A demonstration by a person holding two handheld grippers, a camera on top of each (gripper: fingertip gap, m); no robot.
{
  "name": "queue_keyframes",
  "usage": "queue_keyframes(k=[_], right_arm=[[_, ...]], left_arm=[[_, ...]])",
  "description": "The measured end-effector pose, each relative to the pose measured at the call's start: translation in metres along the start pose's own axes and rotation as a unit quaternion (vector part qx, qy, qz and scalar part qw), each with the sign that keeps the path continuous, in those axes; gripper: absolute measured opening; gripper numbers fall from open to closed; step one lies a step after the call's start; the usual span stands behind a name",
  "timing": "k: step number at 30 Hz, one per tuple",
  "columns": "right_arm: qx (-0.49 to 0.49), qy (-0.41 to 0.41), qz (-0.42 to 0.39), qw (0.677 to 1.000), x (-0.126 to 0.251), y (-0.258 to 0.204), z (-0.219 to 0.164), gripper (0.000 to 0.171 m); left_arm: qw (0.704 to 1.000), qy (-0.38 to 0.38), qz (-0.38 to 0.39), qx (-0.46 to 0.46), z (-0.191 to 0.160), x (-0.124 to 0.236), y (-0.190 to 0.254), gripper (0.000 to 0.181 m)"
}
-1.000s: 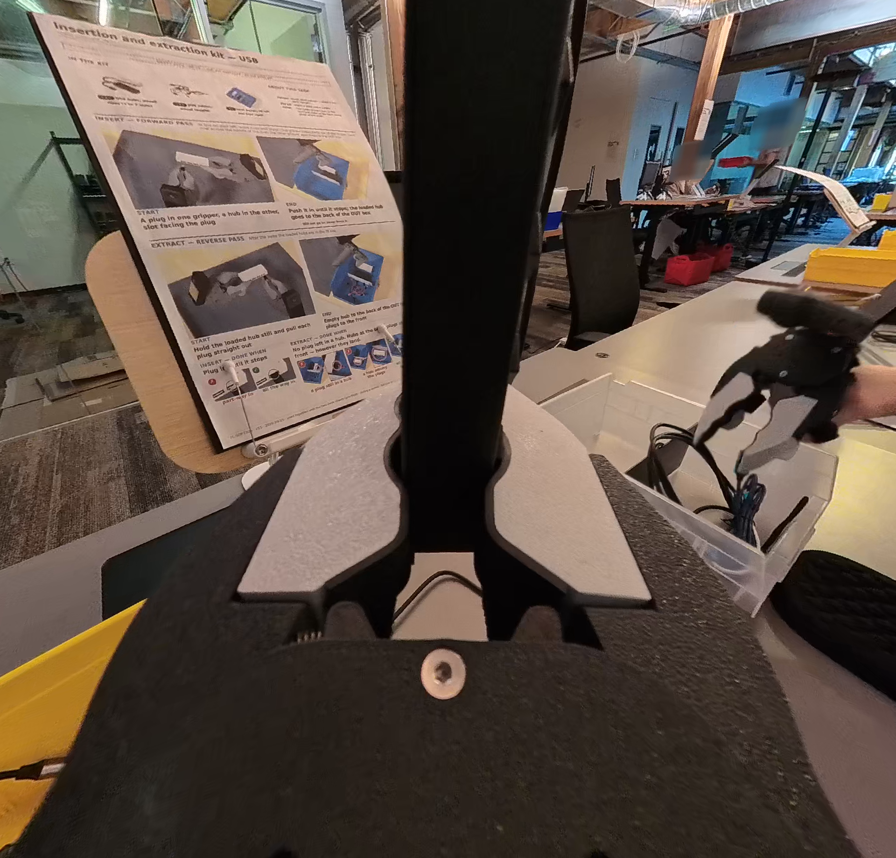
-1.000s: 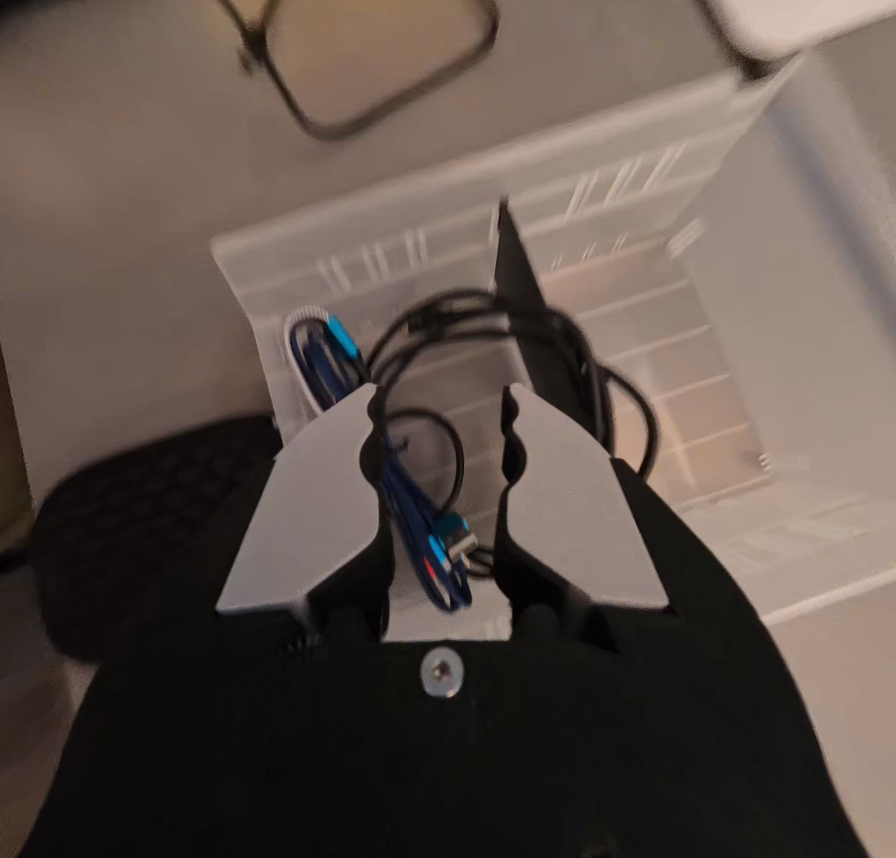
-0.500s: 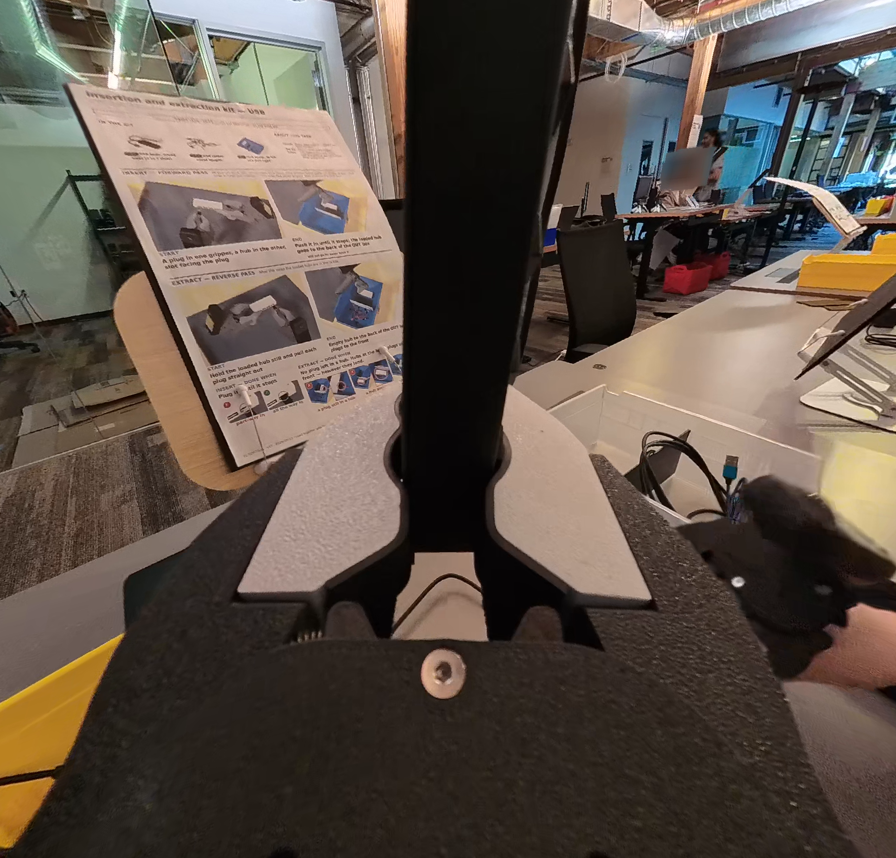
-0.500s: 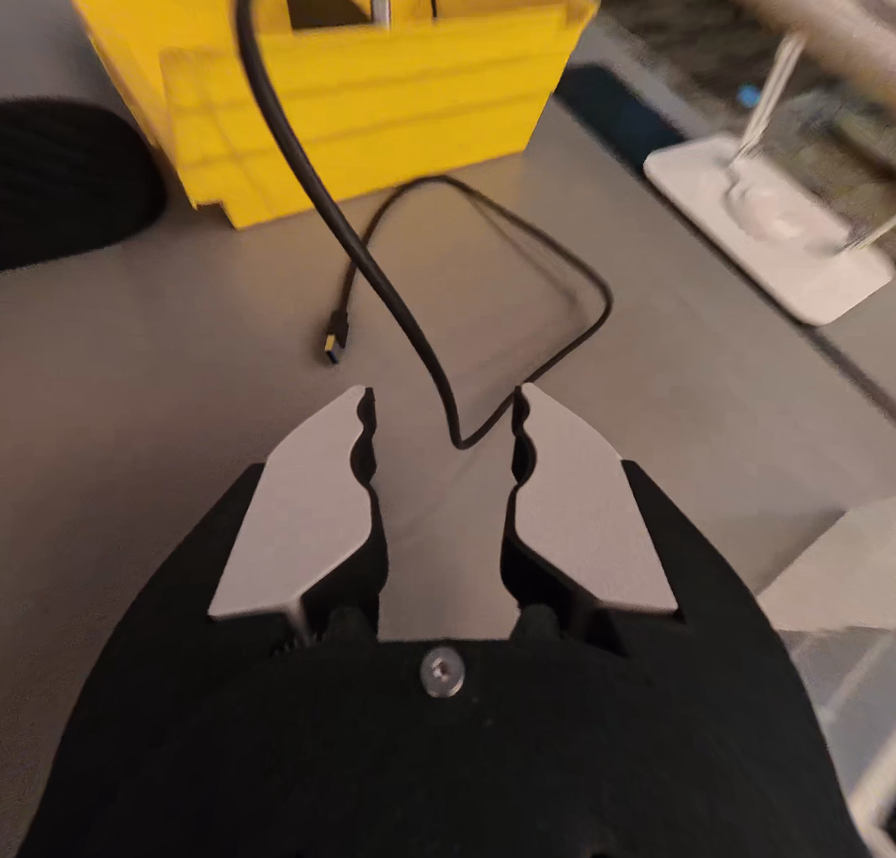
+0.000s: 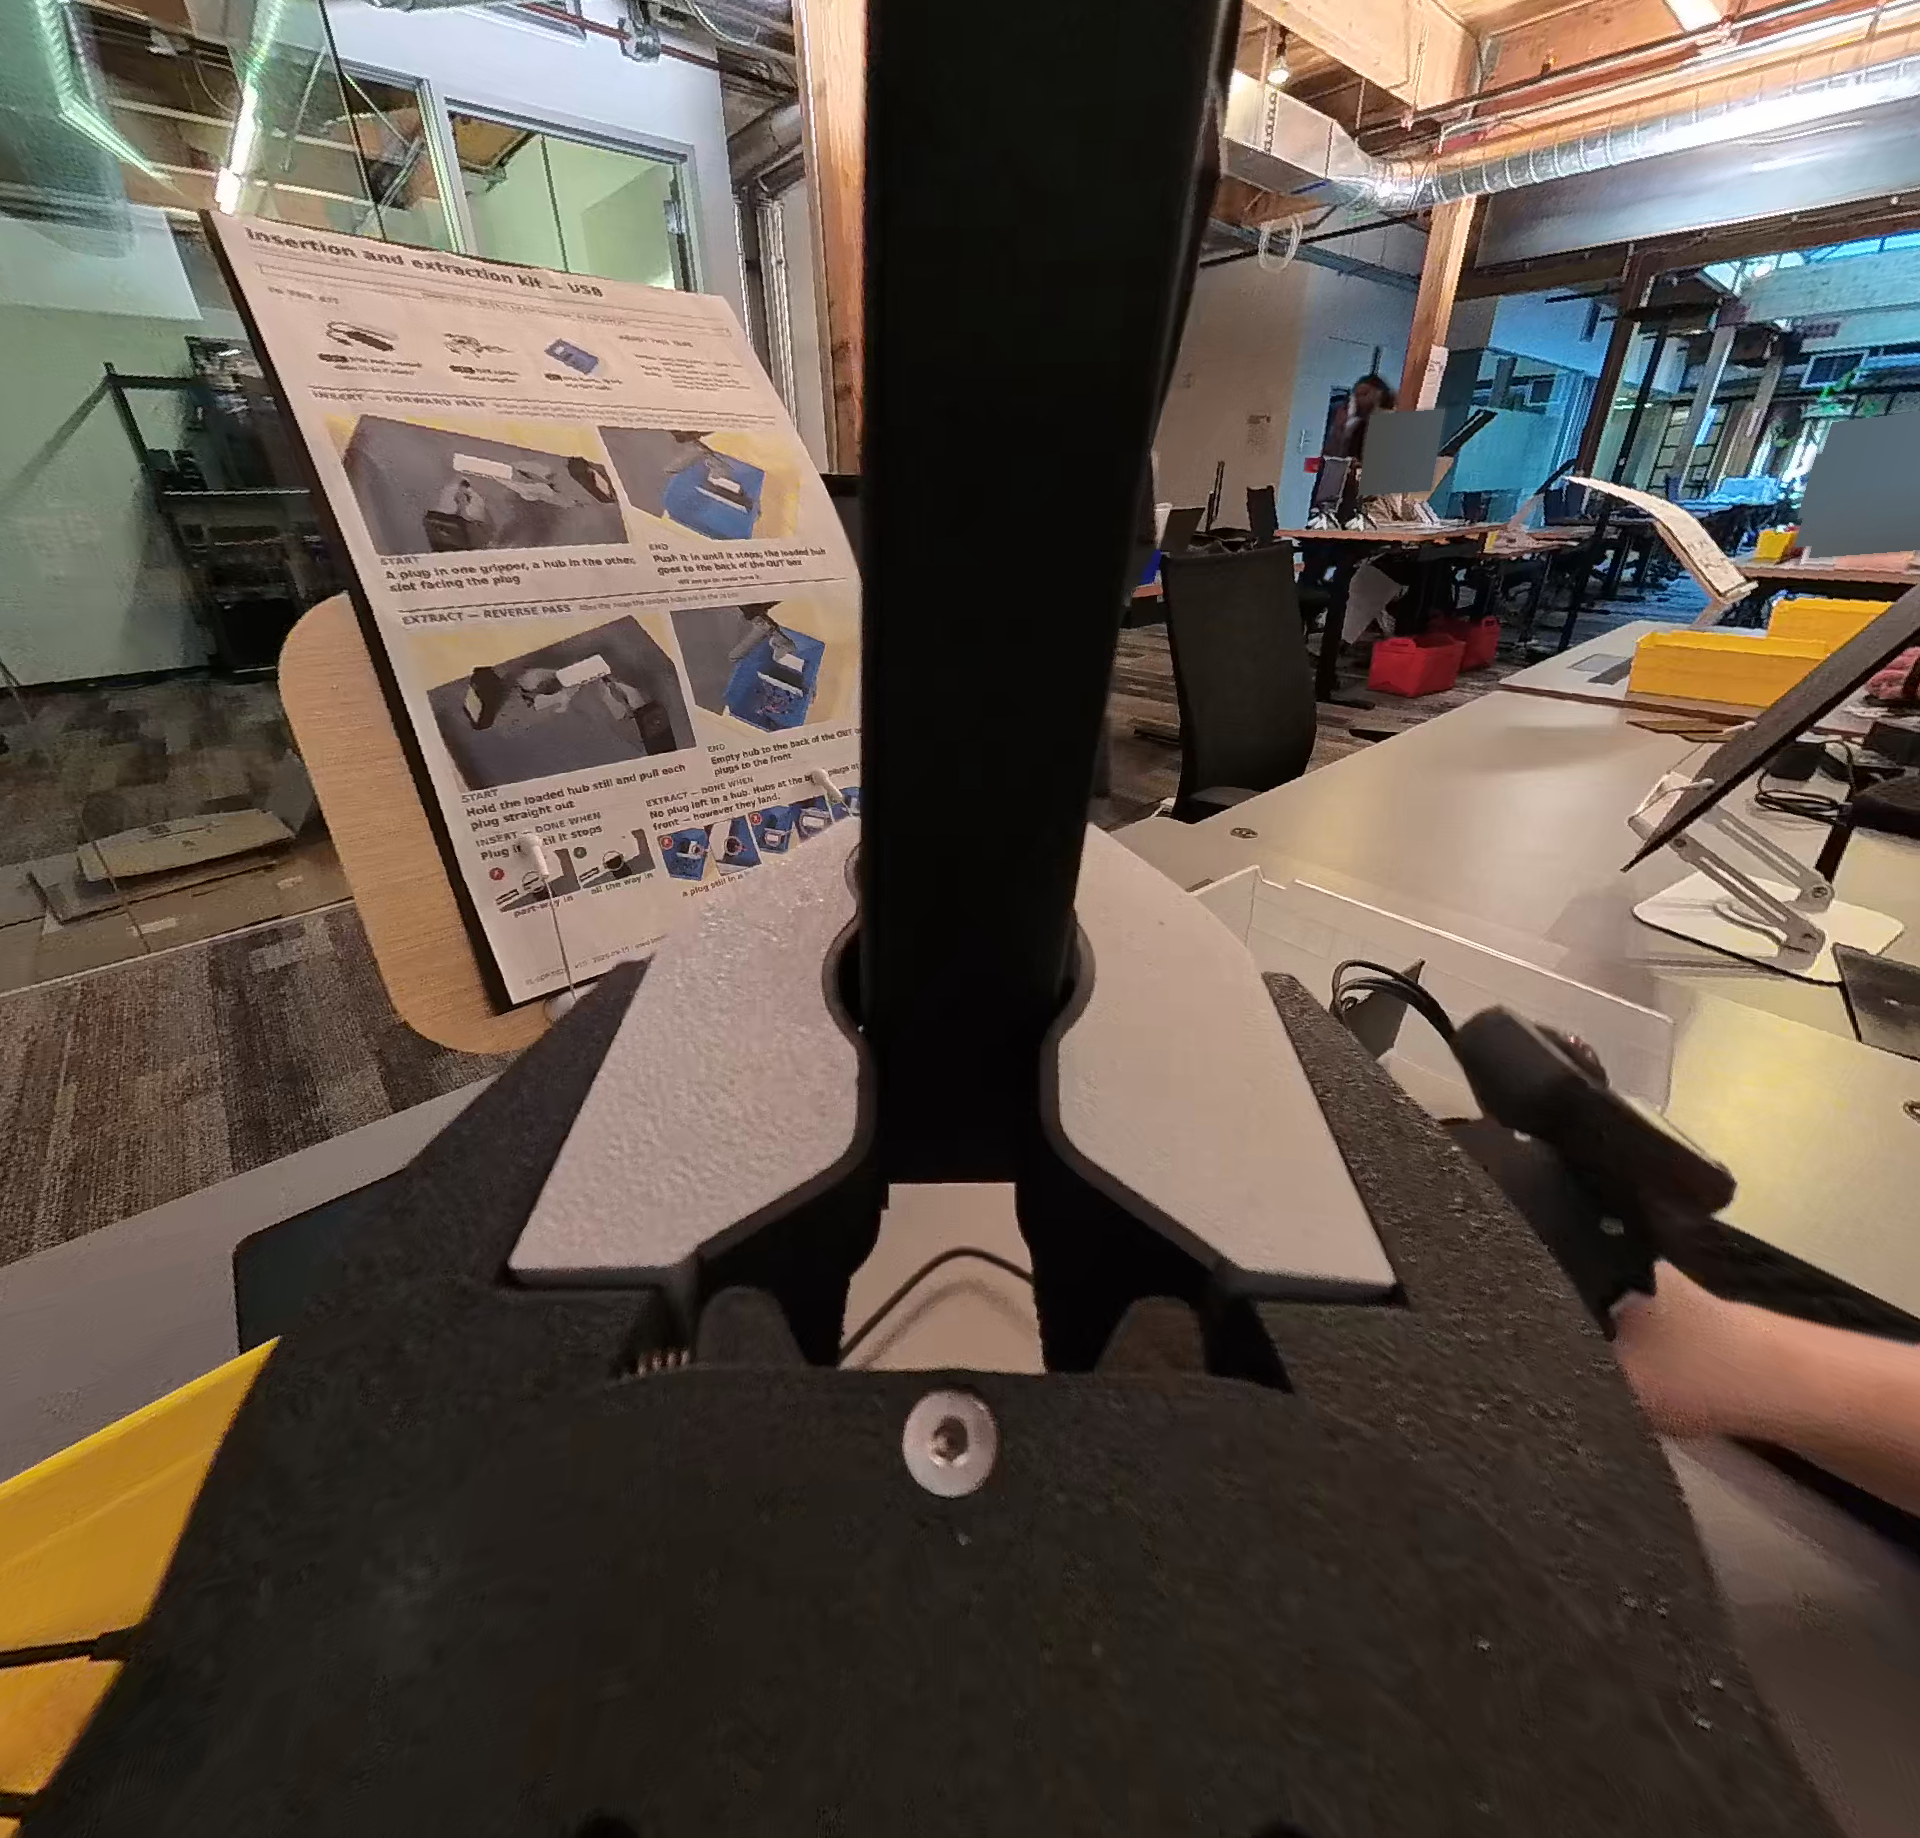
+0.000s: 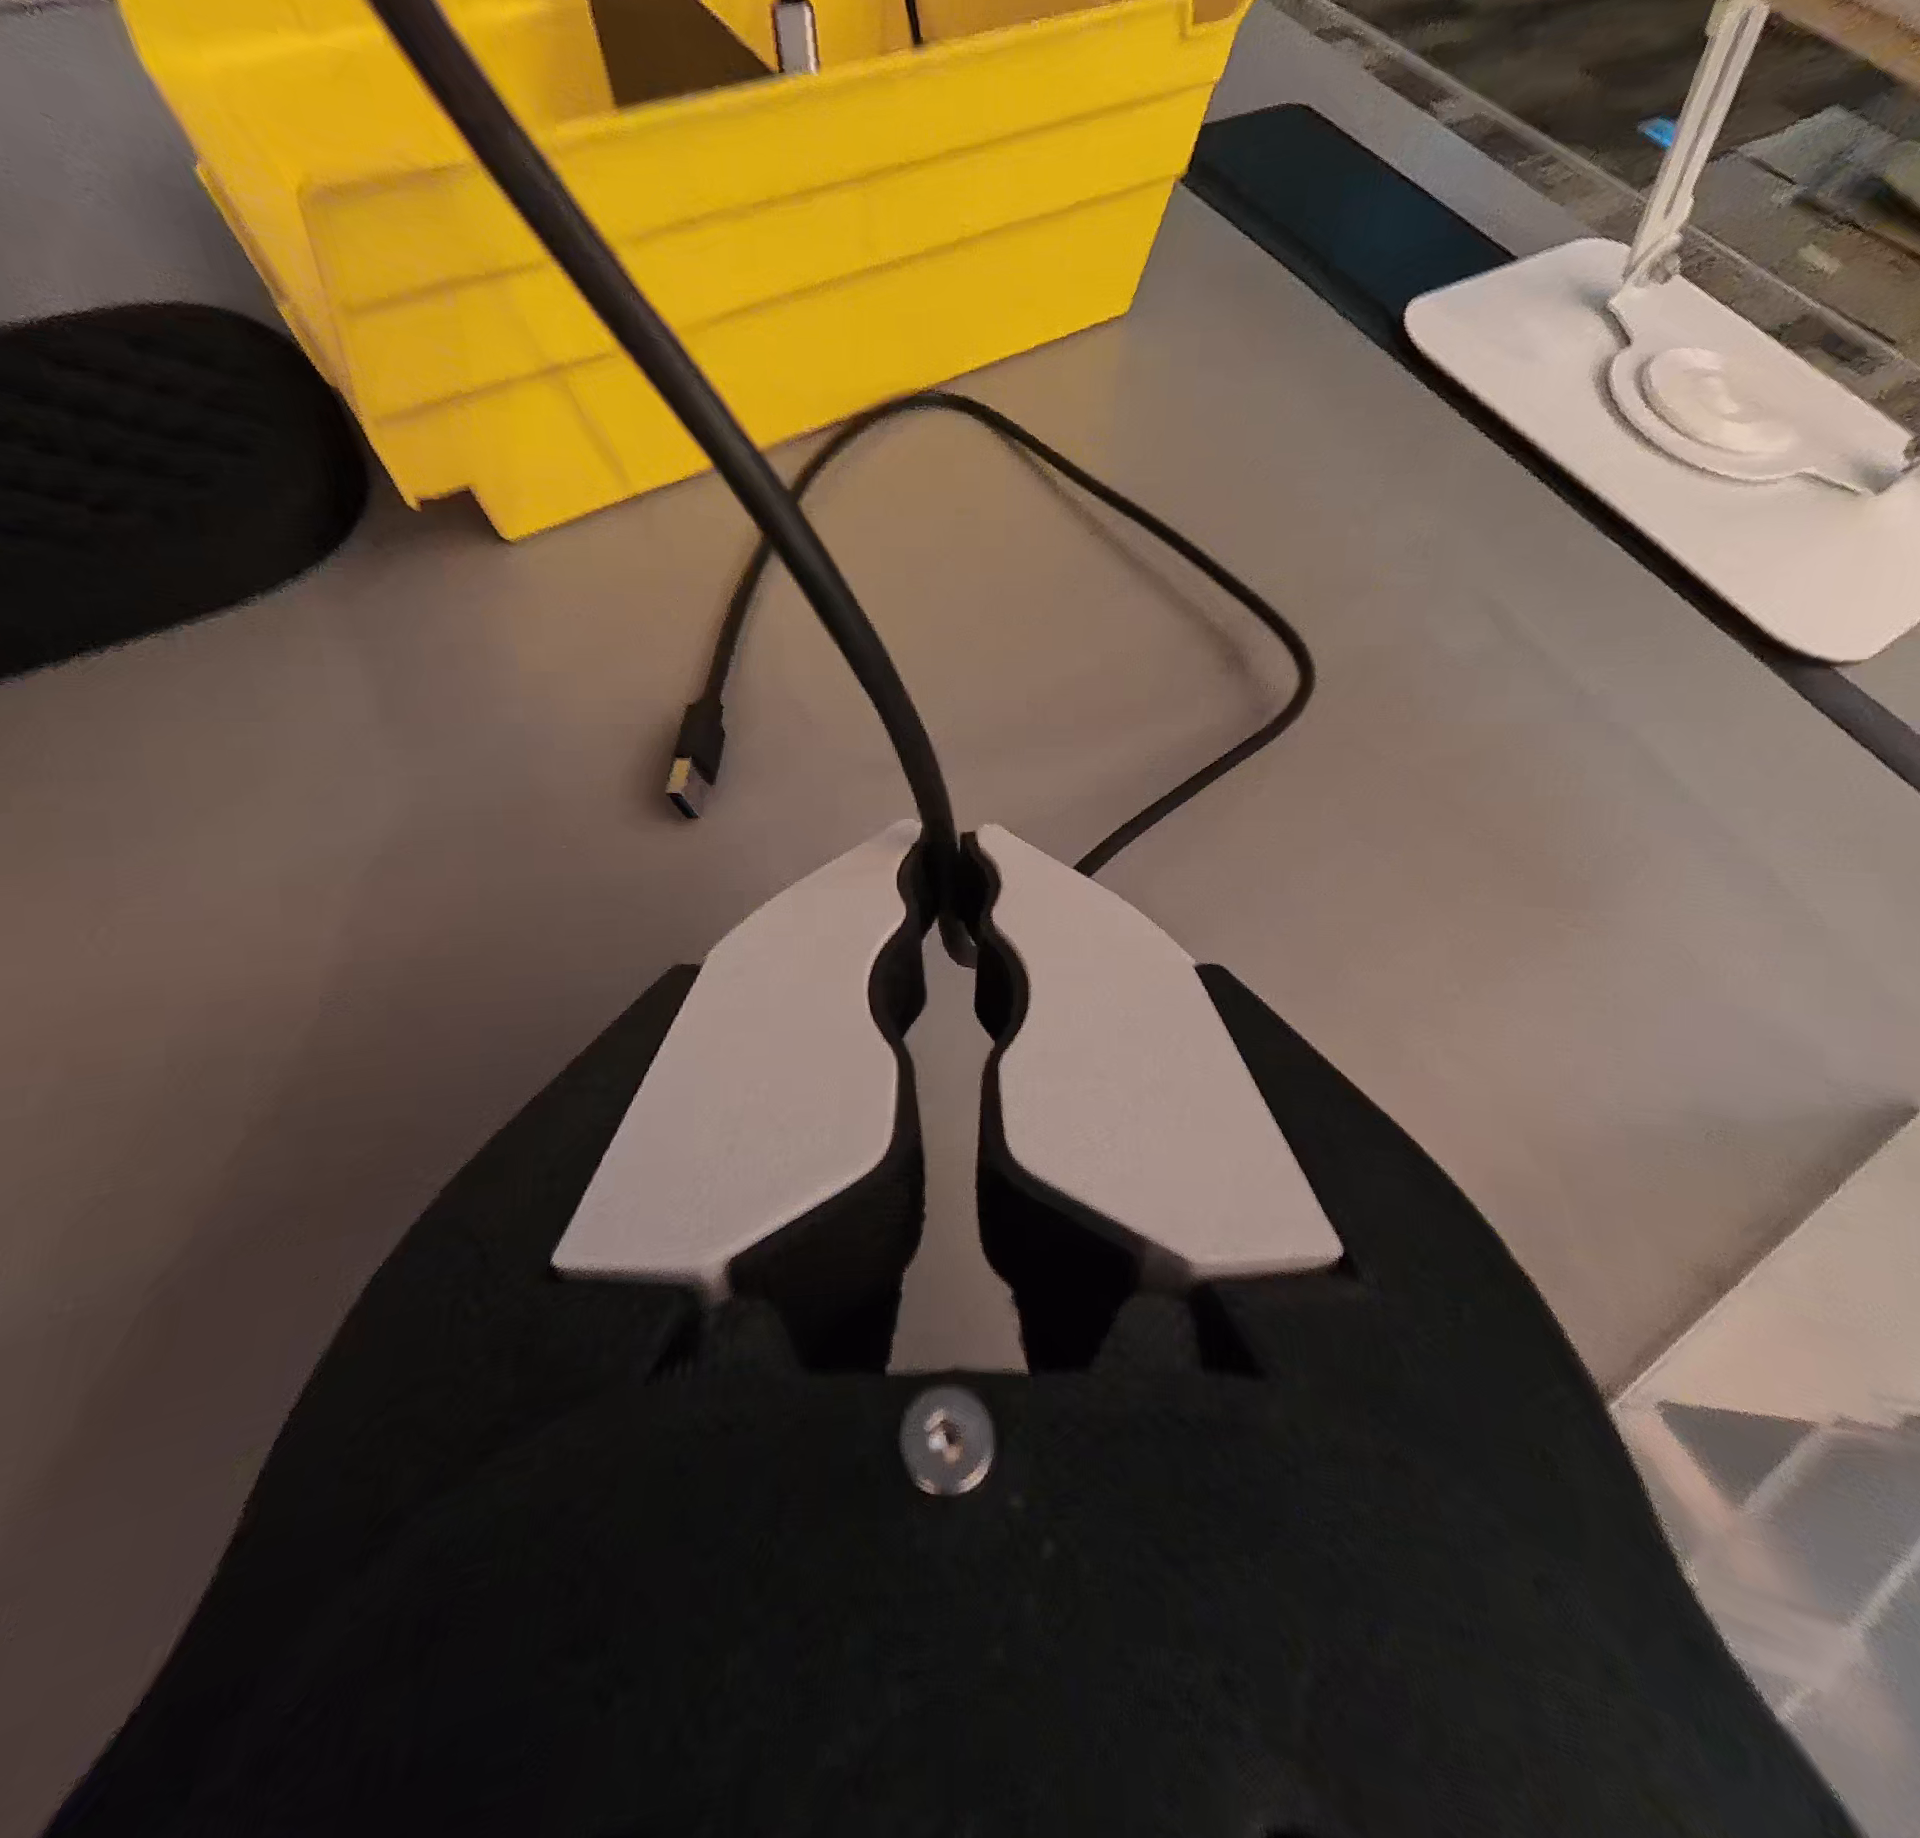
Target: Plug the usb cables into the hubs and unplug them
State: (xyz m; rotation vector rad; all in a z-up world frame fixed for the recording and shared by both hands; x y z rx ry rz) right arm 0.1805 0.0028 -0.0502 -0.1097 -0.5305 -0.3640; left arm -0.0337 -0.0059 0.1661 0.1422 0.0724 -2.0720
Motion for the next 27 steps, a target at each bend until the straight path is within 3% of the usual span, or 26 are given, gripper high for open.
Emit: queue_keyframes(k=[6,17,27], right_arm=[[-0.073,0.049,0.089,0.992,0.048,0.003,0.069,0.004],[0.011,0.007,0.014,1.000,0.173,0.023,0.188,0.004],[0.053,-0.008,-0.087,0.995,0.273,0.053,0.295,0.004]], left_arm=[[1.000,-0.019,-0.010,-0.008,-0.003,-0.003,0.004,0.029],[0.998,-0.037,-0.048,-0.013,-0.001,-0.008,0.023,0.029],[0.991,-0.046,-0.127,-0.010,0.036,-0.060,0.048,0.026]])
Point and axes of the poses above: each gripper's, where its closed fingertips meet, x back along the fingers, z out of its top, y = z × x across the jaws, the point moved 7 cm from there along x, back along the fingers, and after that the axes turned 11 degrees about z, right-handed, at the moved point
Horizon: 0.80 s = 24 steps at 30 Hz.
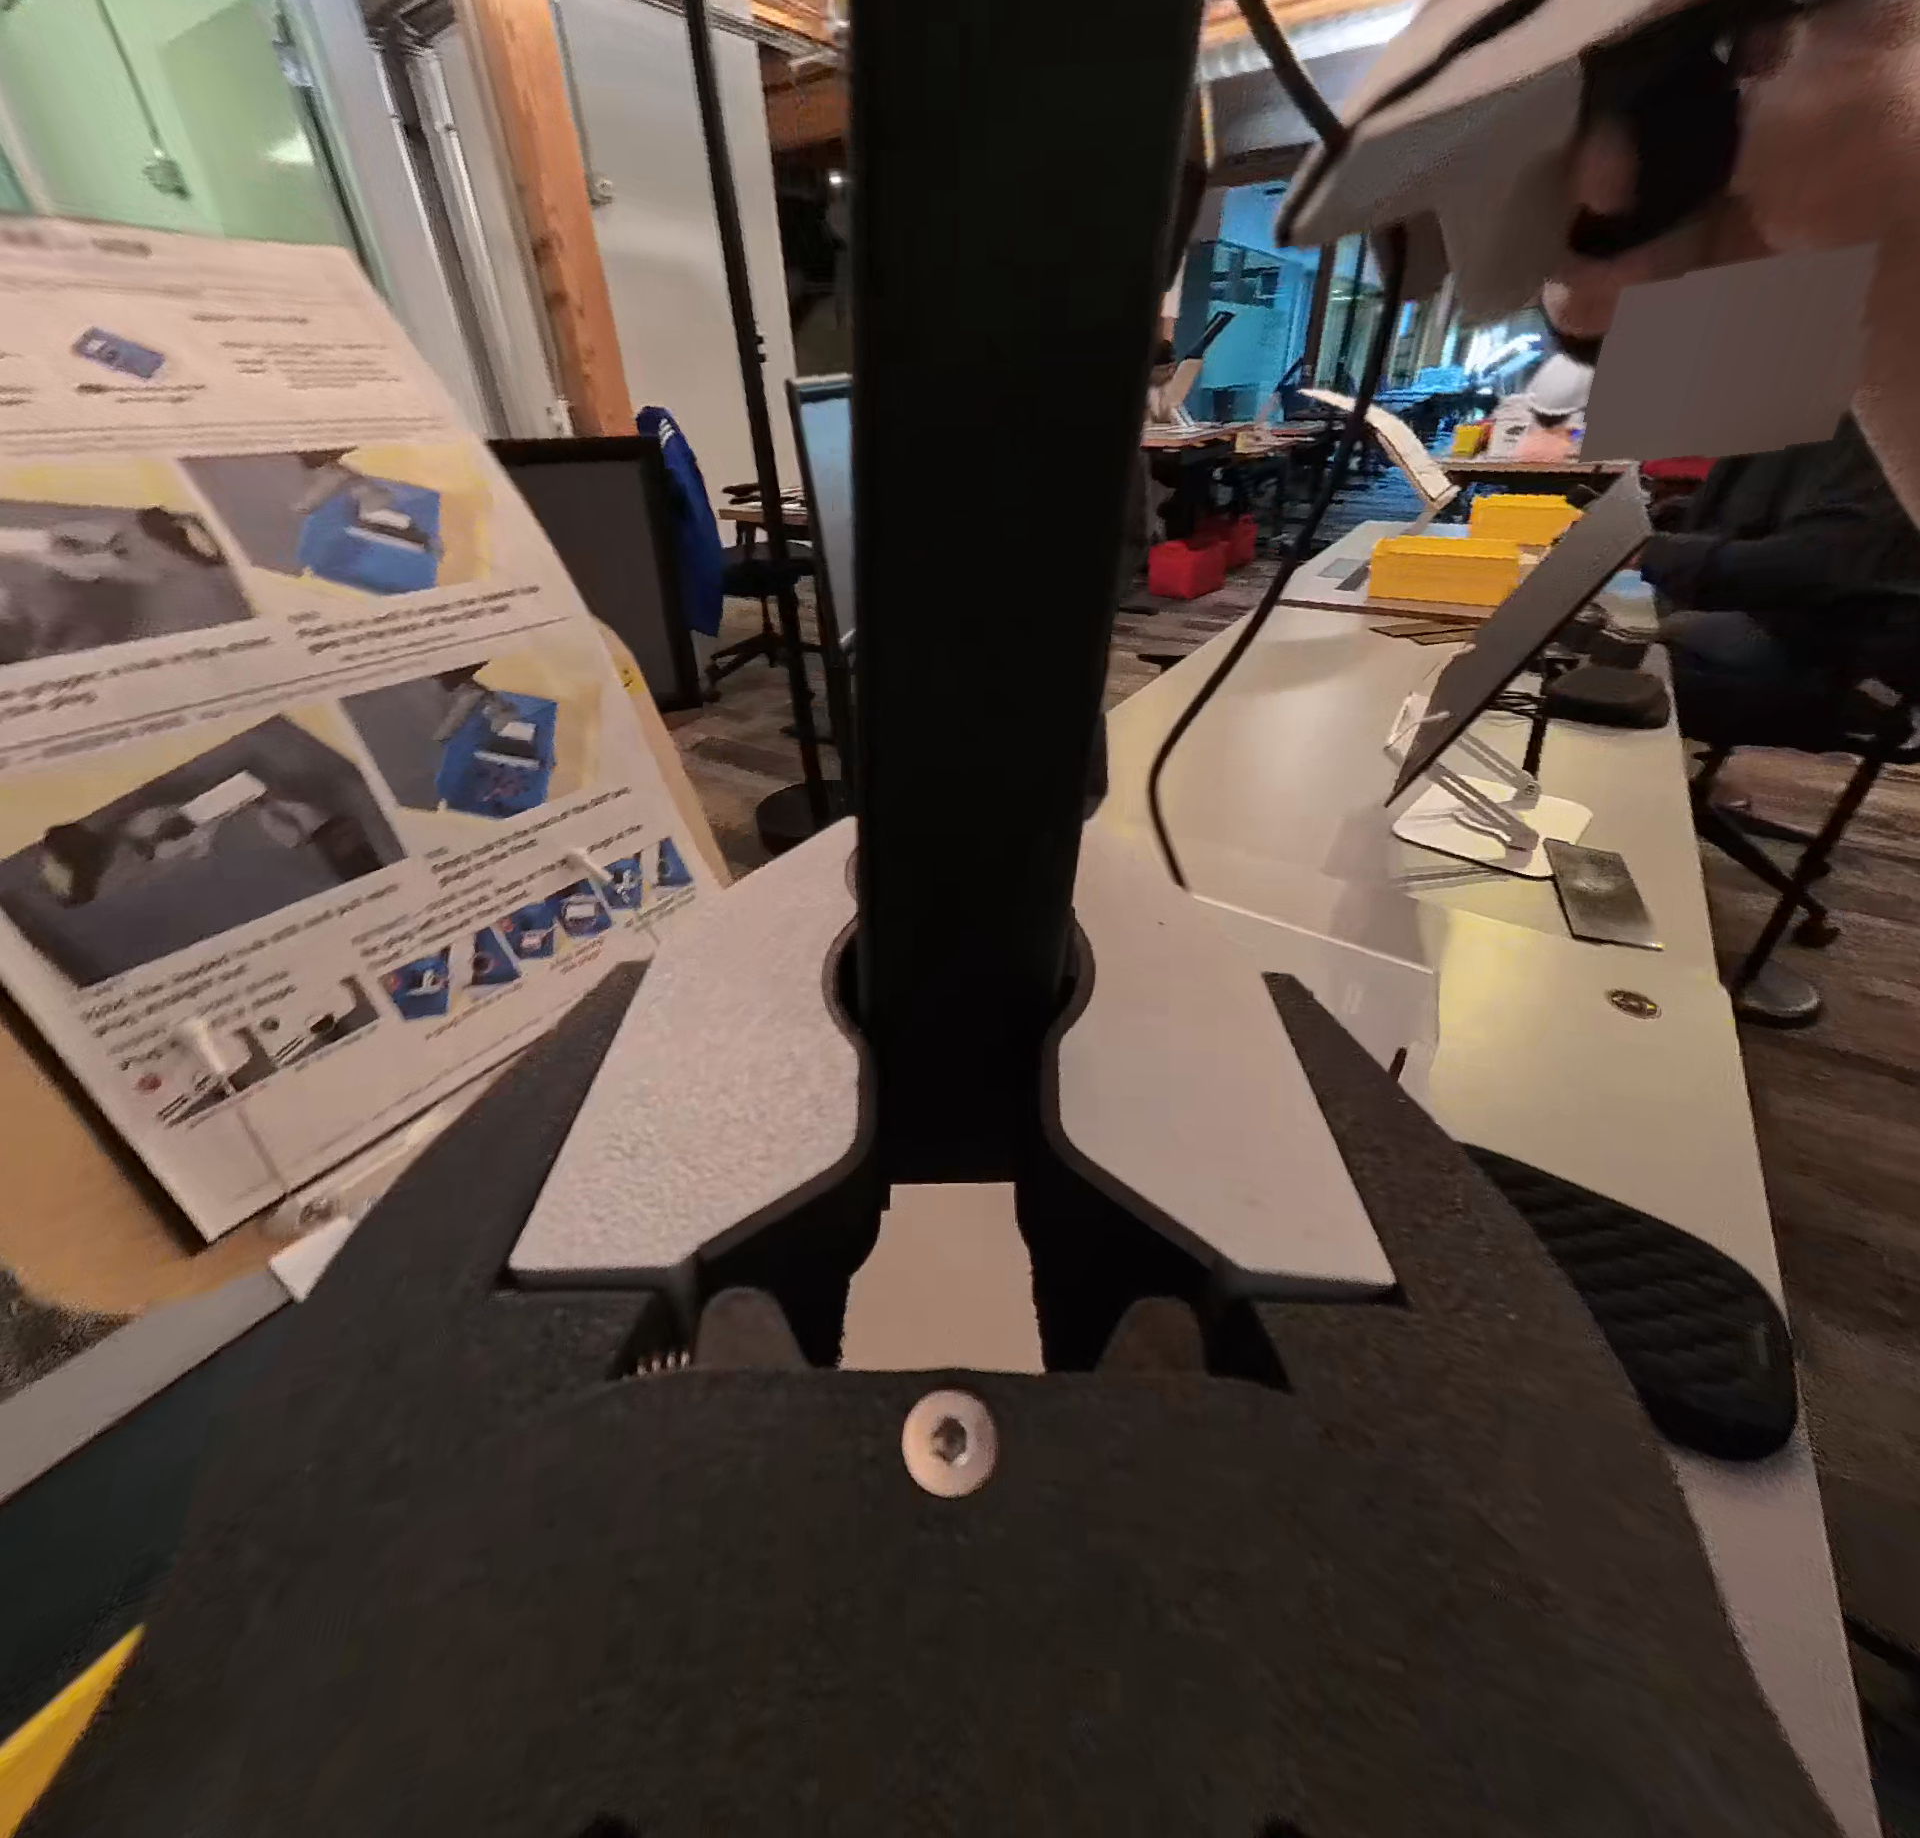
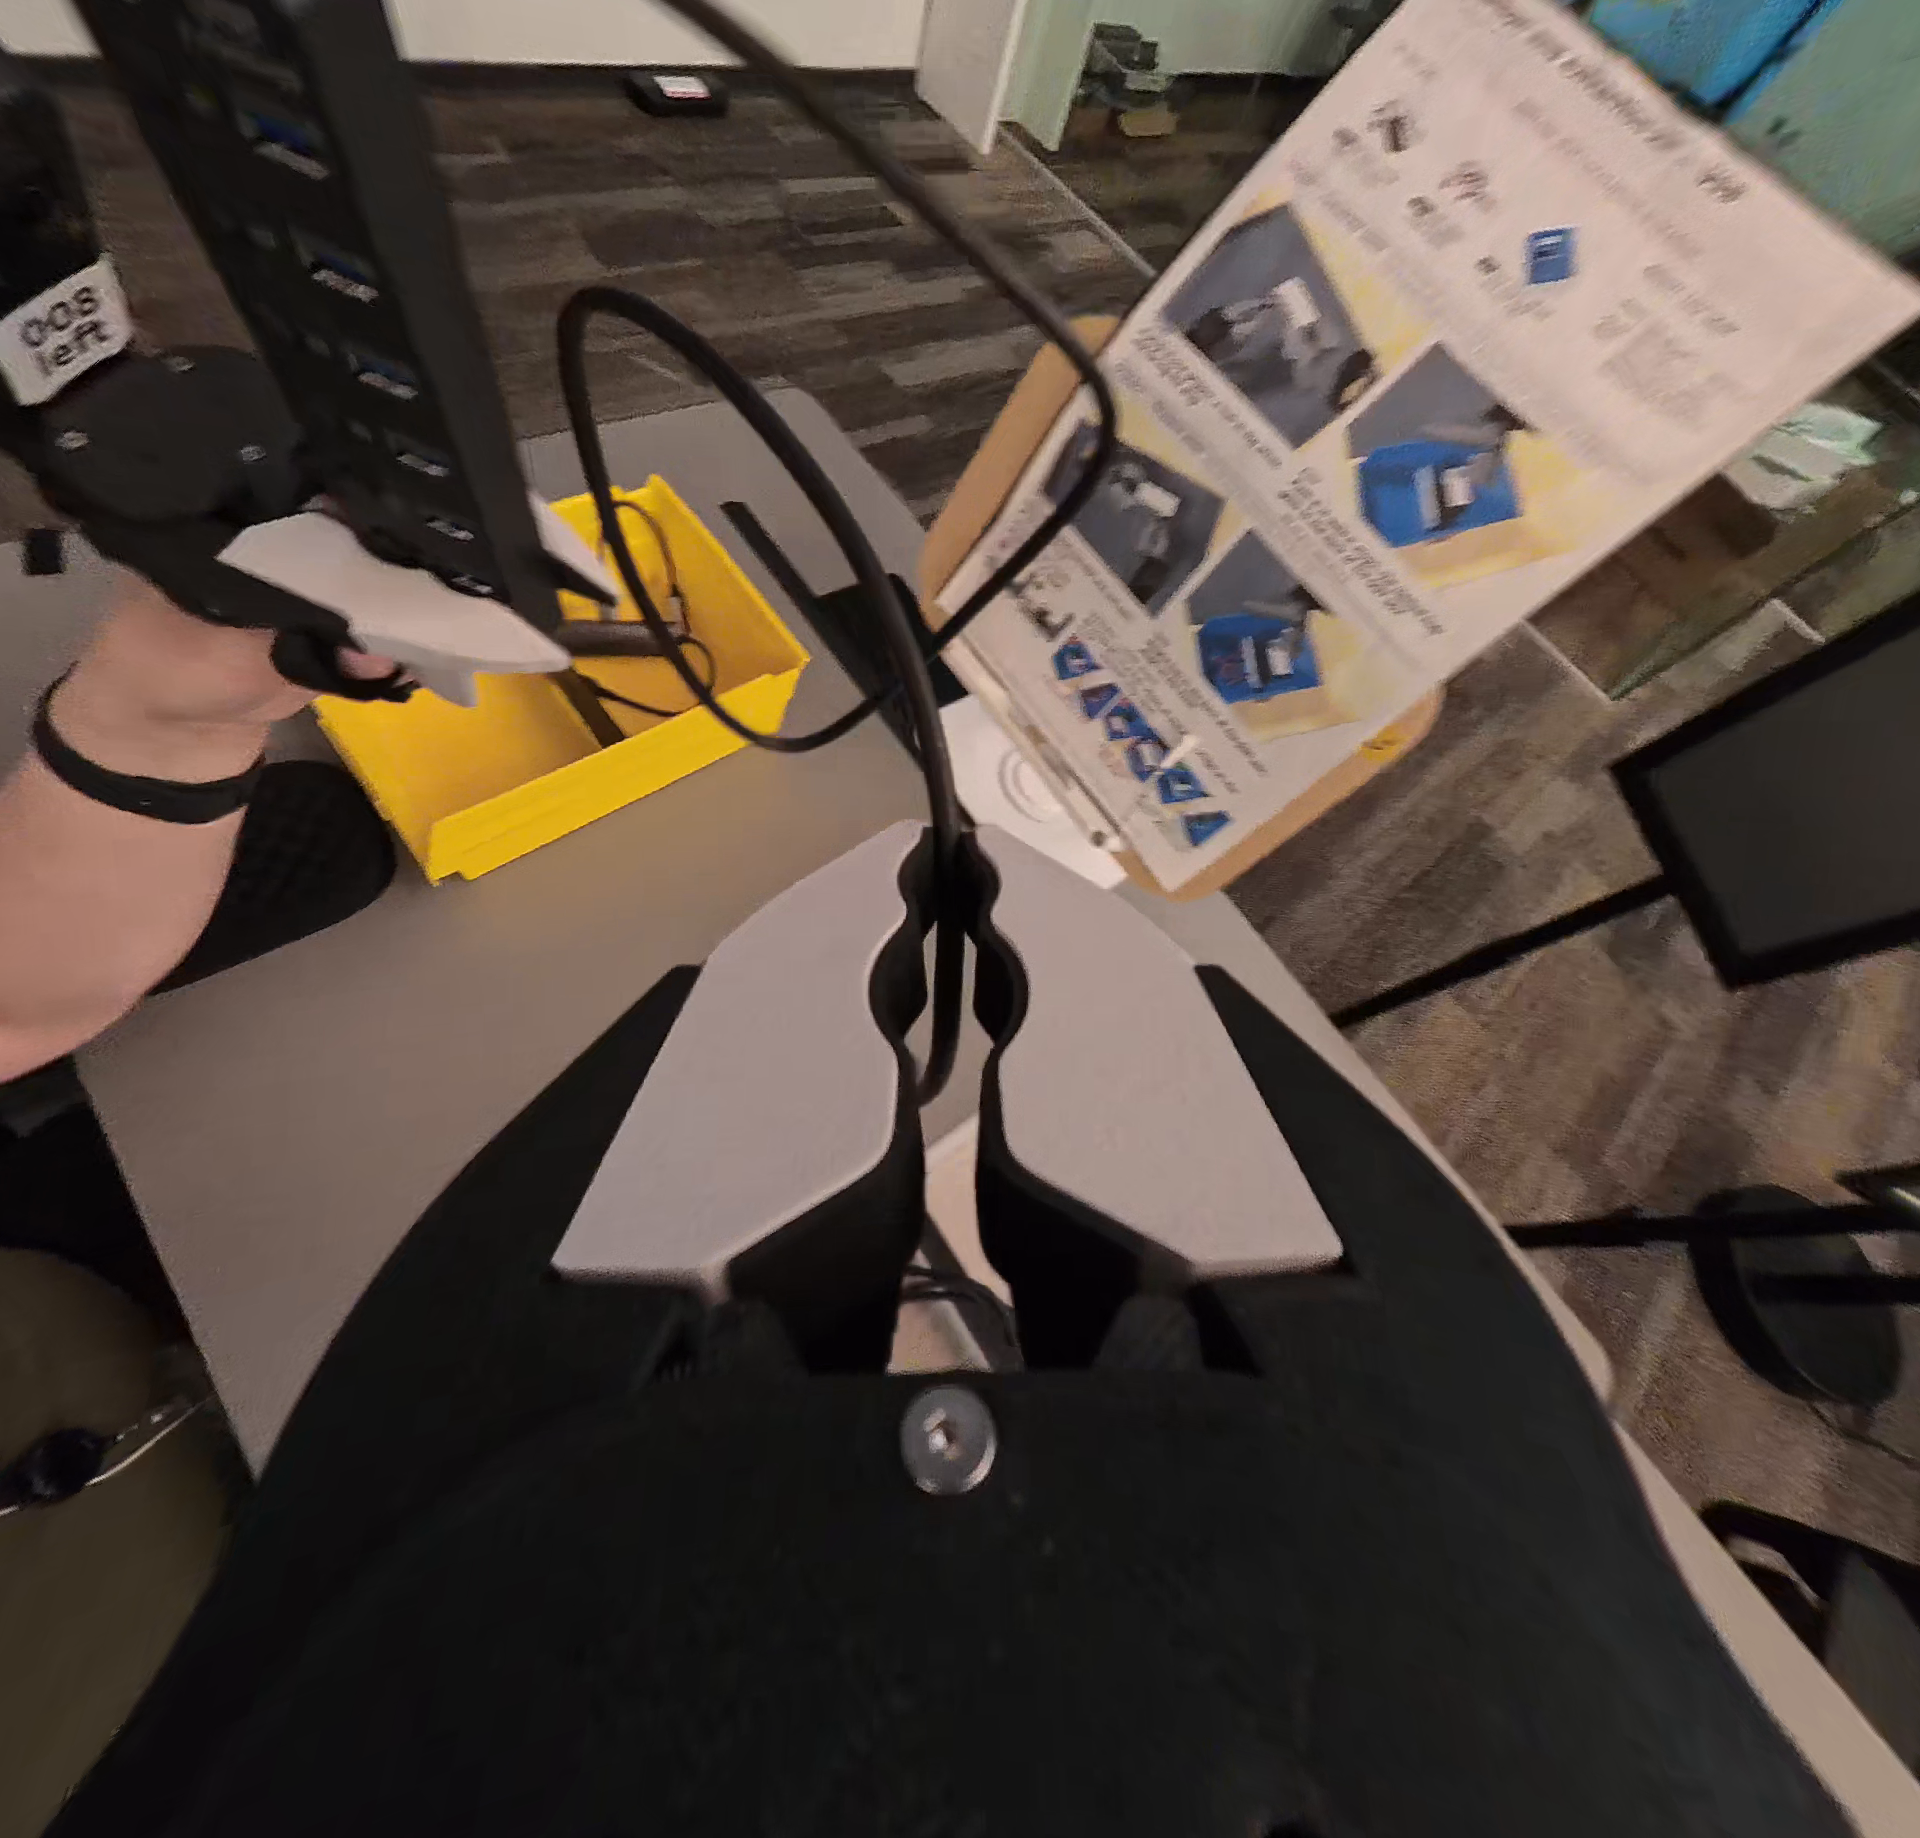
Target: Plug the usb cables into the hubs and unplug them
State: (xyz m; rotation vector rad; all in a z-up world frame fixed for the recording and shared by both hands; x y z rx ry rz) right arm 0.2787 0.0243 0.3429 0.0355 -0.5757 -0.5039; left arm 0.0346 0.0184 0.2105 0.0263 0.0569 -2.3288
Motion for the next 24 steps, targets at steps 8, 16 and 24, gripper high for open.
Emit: queue_keyframes(k=[8,16,24], right_arm=[[-0.069,0.041,0.003,0.997,0.054,0.057,0.018,0.004],[-0.071,-0.004,0.160,0.985,0.016,0.009,0.000,0.004],[-0.064,0.048,0.224,0.971,-0.001,-0.040,0.000,0.004]], left_arm=[[0.999,-0.011,-0.028,-0.037,0.033,-0.030,0.015,0.026],[0.997,-0.001,-0.073,-0.021,0.036,-0.031,0.027,0.026],[0.998,0.020,-0.055,-0.001,0.028,0.000,0.017,0.026]])
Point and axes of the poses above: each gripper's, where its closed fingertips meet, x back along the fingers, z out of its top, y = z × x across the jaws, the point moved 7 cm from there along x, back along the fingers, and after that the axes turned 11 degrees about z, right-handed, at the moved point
